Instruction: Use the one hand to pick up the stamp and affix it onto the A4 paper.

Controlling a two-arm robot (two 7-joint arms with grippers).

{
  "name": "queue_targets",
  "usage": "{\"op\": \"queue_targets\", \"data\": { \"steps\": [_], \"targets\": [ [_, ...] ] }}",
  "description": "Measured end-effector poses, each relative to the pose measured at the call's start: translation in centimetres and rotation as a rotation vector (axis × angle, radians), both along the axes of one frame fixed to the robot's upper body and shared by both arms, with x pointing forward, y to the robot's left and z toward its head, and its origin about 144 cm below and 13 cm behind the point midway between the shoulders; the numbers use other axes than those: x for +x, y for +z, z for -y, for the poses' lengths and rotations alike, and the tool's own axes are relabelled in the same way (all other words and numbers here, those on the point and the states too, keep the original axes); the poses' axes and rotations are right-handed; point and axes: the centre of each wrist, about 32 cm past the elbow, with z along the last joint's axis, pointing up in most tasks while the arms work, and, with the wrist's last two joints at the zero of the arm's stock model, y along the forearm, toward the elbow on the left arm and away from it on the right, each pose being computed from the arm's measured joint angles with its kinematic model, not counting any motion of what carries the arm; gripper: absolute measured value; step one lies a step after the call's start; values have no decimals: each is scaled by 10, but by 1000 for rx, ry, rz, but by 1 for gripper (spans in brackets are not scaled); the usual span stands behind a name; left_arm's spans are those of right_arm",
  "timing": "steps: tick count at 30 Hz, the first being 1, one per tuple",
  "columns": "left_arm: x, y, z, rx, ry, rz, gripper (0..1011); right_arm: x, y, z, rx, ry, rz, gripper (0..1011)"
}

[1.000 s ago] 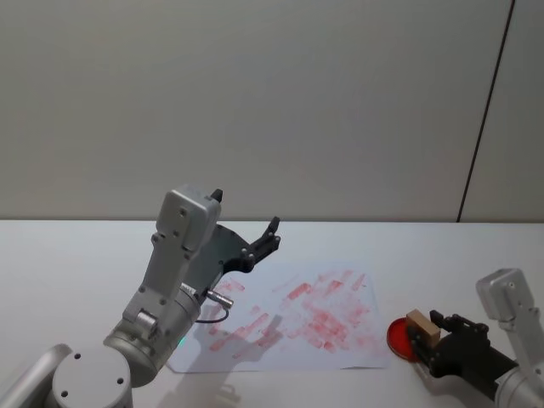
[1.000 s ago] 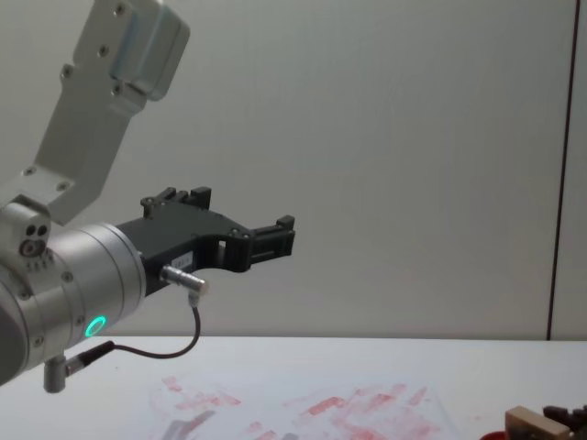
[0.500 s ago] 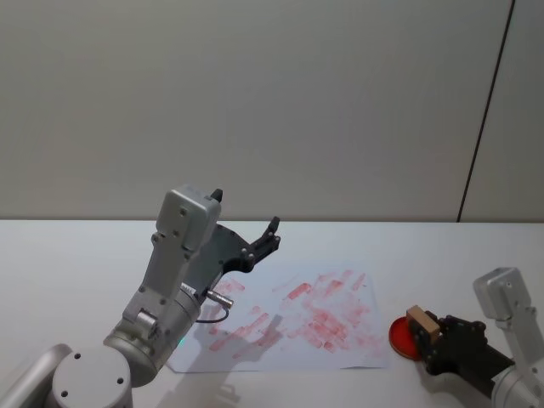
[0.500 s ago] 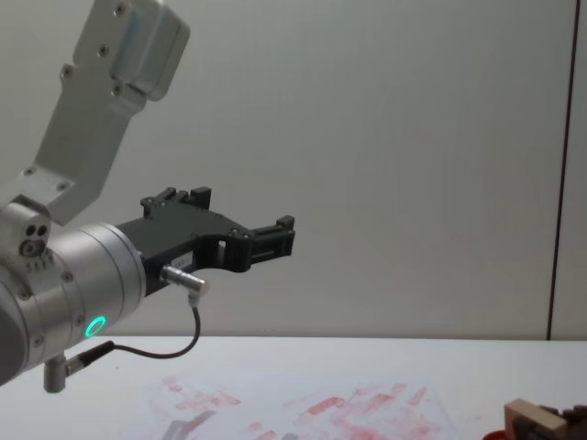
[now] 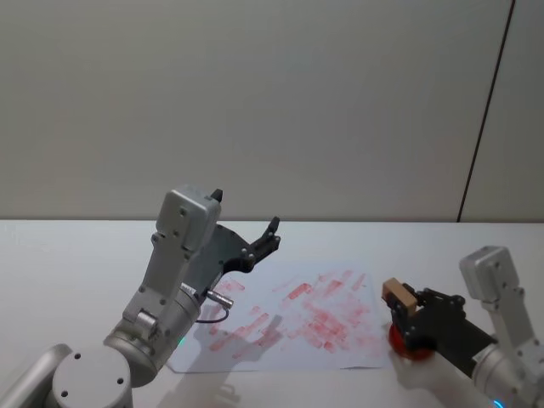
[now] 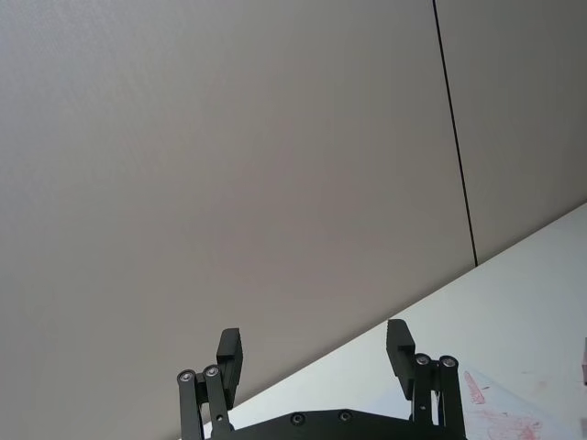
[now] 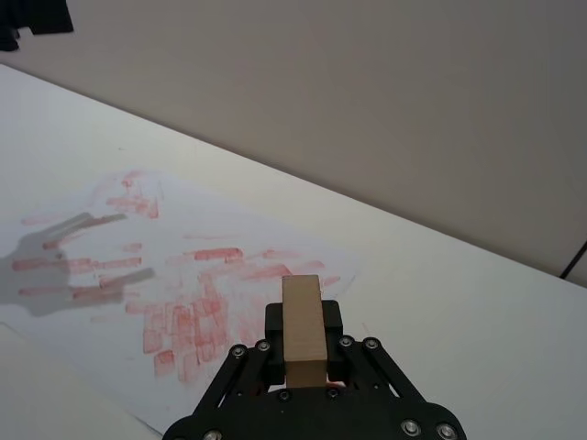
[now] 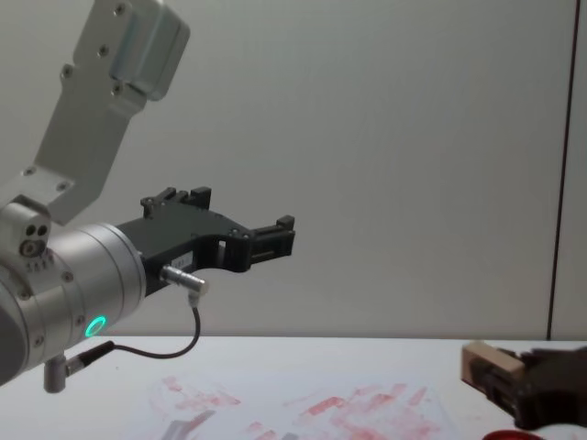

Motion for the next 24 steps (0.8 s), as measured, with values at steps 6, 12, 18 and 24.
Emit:
{"op": "queue_targets", "data": {
  "steps": [6, 12, 18, 24],
  "targets": [
    [0, 0, 0, 0, 0, 0, 1002, 4, 5, -11, 21, 19, 14, 217],
    [0, 0, 0, 0, 0, 0, 1002, 6, 2, -18, 28, 25, 1, 217],
    [0, 0, 0, 0, 0, 0, 1002, 9, -5, -25, 28, 23, -26, 217],
    [0, 0, 0, 0, 0, 0, 1002, 12, -14, -29, 20, 13, -52, 217]
  ]
}}
